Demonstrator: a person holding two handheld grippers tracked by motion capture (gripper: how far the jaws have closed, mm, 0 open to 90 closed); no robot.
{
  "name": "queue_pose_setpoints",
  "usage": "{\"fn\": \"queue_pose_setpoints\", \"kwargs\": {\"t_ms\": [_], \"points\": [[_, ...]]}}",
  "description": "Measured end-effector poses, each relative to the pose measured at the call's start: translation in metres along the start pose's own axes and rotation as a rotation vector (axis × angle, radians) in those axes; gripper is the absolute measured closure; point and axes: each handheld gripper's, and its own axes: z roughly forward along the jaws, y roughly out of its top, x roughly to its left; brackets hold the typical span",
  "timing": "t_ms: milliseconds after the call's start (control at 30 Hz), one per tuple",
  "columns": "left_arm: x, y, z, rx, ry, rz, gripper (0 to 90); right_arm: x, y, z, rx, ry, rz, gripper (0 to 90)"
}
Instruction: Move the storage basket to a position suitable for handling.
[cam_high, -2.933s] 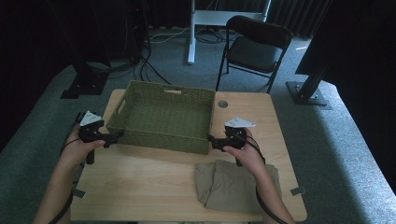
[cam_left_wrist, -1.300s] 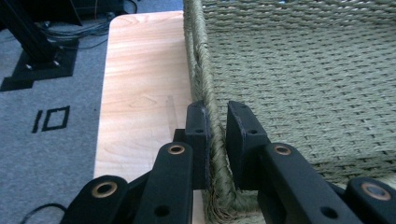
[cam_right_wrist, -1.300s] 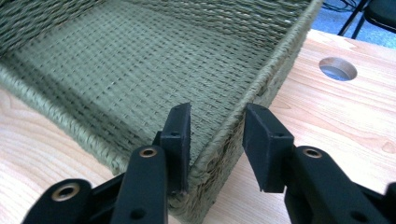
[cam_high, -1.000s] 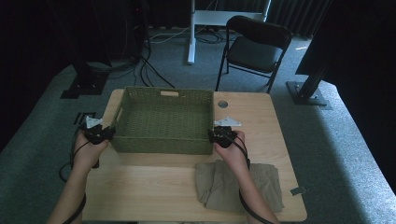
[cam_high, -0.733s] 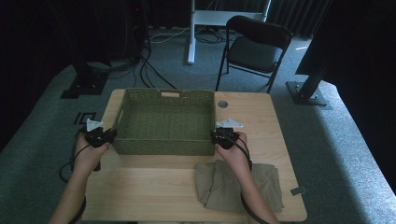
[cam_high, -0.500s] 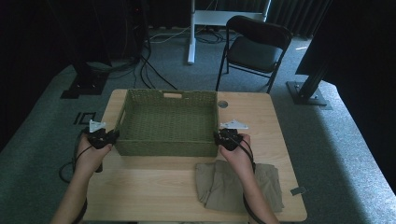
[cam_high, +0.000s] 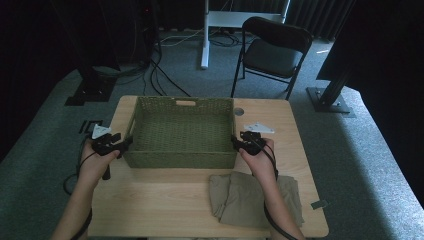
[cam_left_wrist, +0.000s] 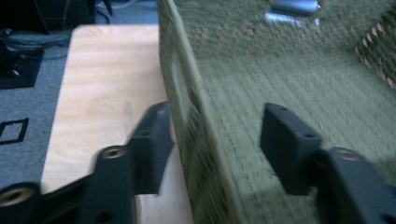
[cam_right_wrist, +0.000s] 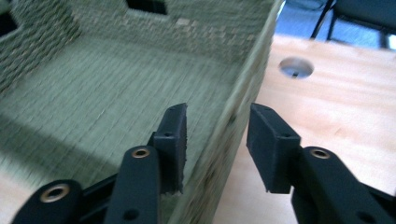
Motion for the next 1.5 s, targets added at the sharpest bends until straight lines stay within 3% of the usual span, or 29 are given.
{"fn": "queue_pose_setpoints", "kwargs": {"t_ms": [167, 267, 367, 467, 567, 600, 633, 733, 900, 1000, 1300, 1500], "points": [[0.007, 0.009, 0.014, -0.013, 0.046, 0.026, 40.4, -0.006, 0.014, 0.01, -0.023, -0.051, 0.018, 47.6], [0.009, 0.012, 0.024, 0.0, 0.028, 0.0, 40.3, -0.006, 0.021, 0.021, -0.023, -0.067, 0.035, 48.4], [0.006, 0.015, 0.033, 0.017, 0.024, 0.013, 40.7, -0.005, 0.025, 0.036, 0.01, -0.089, 0.061, 49.8], [0.003, 0.016, 0.041, 0.03, 0.044, 0.061, 44.3, -0.005, 0.024, 0.049, 0.043, -0.106, 0.097, 49.9], [0.0, 0.014, 0.046, 0.052, 0.05, 0.081, 52.4, -0.002, 0.022, 0.057, 0.07, -0.13, 0.106, 54.4], [-0.001, 0.014, 0.047, 0.065, 0.046, 0.058, 65.2, -0.002, 0.021, 0.058, 0.078, -0.121, 0.115, 56.9], [-0.001, 0.014, 0.048, 0.061, 0.066, 0.055, 68.2, -0.001, 0.02, 0.059, 0.084, -0.123, 0.117, 59.9], [-0.001, 0.013, 0.049, 0.051, 0.081, -0.019, 78.0, 0.005, 0.021, 0.059, 0.098, -0.156, 0.084, 69.1], [-0.007, 0.013, 0.05, 0.06, 0.133, 0.015, 80.0, 0.01, 0.023, 0.06, 0.111, -0.22, 0.103, 77.2], [-0.009, 0.013, 0.051, 0.059, 0.142, 0.015, 80.2, 0.01, 0.021, 0.061, 0.095, -0.231, 0.108, 78.1], [-0.018, 0.012, 0.053, 0.045, 0.124, -0.011, 80.1, 0.0, 0.021, 0.059, 0.098, -0.234, 0.096, 78.4], [-0.029, 0.016, 0.059, 0.06, 0.116, 0.012, 80.0, -0.011, 0.02, 0.055, 0.099, -0.244, 0.099, 78.5]]}}
